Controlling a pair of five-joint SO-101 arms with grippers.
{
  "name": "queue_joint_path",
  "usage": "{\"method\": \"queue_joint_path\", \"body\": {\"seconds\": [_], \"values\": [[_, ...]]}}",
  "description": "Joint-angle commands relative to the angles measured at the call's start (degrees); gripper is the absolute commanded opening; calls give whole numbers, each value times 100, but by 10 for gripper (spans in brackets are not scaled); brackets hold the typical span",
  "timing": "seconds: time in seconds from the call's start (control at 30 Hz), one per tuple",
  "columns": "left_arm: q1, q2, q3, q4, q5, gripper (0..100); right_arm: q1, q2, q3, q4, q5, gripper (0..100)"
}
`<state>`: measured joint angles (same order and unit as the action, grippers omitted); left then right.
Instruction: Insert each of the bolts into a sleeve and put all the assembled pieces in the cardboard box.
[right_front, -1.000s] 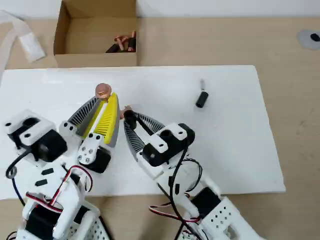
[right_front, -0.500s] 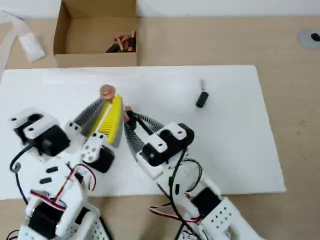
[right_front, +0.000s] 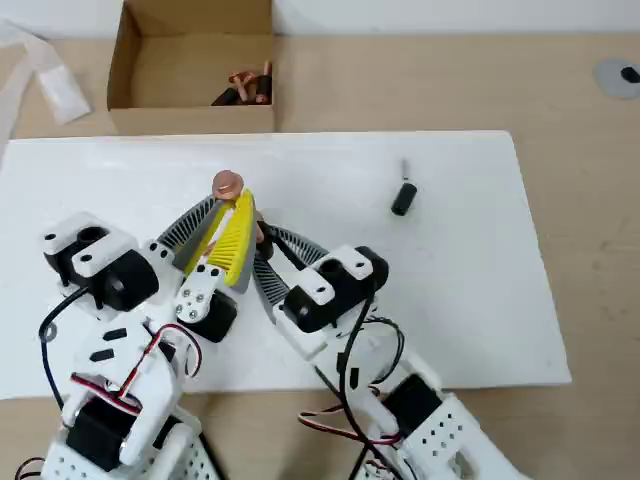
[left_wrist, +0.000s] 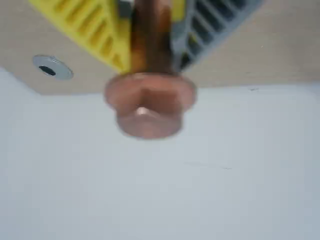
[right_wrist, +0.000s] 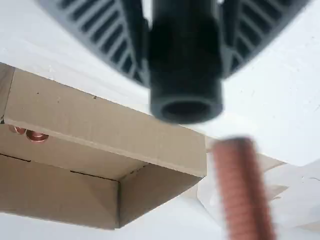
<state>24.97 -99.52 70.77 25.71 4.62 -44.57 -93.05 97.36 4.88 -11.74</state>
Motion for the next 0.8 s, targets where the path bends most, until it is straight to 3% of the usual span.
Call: {"method": "queue_joint_path", "body": {"seconds": [0.0,0.43,0.77], "values": [[44,-31,-18,-158,-53,7,-84,-101,4,-9,44,9],[26,-31,677,-826,-360,7,-84,-110,4,-18,53,9],[-246,-31,651,-844,-457,7,-84,-110,4,-18,53,9]]}}
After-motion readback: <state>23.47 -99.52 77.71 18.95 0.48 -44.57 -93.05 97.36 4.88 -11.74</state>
